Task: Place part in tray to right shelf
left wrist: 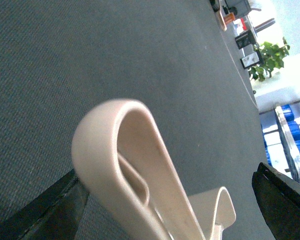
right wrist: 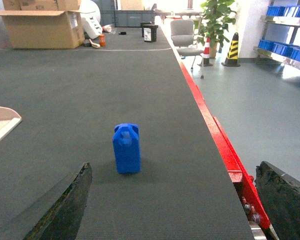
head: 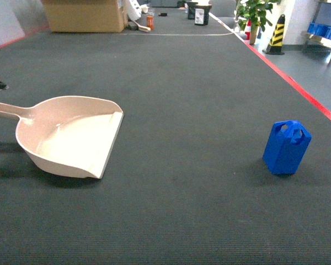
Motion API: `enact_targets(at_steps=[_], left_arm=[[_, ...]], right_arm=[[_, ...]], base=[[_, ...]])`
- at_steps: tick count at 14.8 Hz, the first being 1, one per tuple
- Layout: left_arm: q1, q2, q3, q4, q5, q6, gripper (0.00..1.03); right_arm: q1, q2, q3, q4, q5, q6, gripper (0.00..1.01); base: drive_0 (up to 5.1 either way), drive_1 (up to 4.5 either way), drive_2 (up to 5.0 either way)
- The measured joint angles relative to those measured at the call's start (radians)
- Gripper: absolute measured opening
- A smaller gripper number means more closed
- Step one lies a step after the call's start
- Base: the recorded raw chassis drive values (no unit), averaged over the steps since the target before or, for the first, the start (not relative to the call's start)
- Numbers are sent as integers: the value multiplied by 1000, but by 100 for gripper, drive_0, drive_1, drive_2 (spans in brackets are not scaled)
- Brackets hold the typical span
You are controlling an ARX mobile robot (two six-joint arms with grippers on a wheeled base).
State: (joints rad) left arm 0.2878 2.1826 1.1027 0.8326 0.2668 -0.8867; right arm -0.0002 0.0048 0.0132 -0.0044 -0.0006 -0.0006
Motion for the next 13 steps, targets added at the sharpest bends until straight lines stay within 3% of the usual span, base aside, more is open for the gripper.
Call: enact_targets(at_steps=[3,6,7,8,9,10,13], left_arm=[[4,77,100,-3,10,-18,94],[-1,119,148,14,35,-43,69],[-16,129,148,69,48,-89,39],[-22,128,135,113,56,-108,26],[-29,109,103,159,66,-167,17],[-40,64,55,178,56,-196,15],[-101,-125,-131,282,36,-222,13]], right_arm=[[0,0,0,0,0,0,98],[0,0,0,0,0,0,98],[0,0,0,0,0,0,98],[0,0,0,0,0,0,98],[0,0,0,0,0,0,98],[0,0,0,0,0,0,98],[0,0,0,0,0,0,98]], base=[[0,0,0],[0,0,0],[0,0,0],[0,0,0],[0,0,0],[0,0,0],[0,0,0]])
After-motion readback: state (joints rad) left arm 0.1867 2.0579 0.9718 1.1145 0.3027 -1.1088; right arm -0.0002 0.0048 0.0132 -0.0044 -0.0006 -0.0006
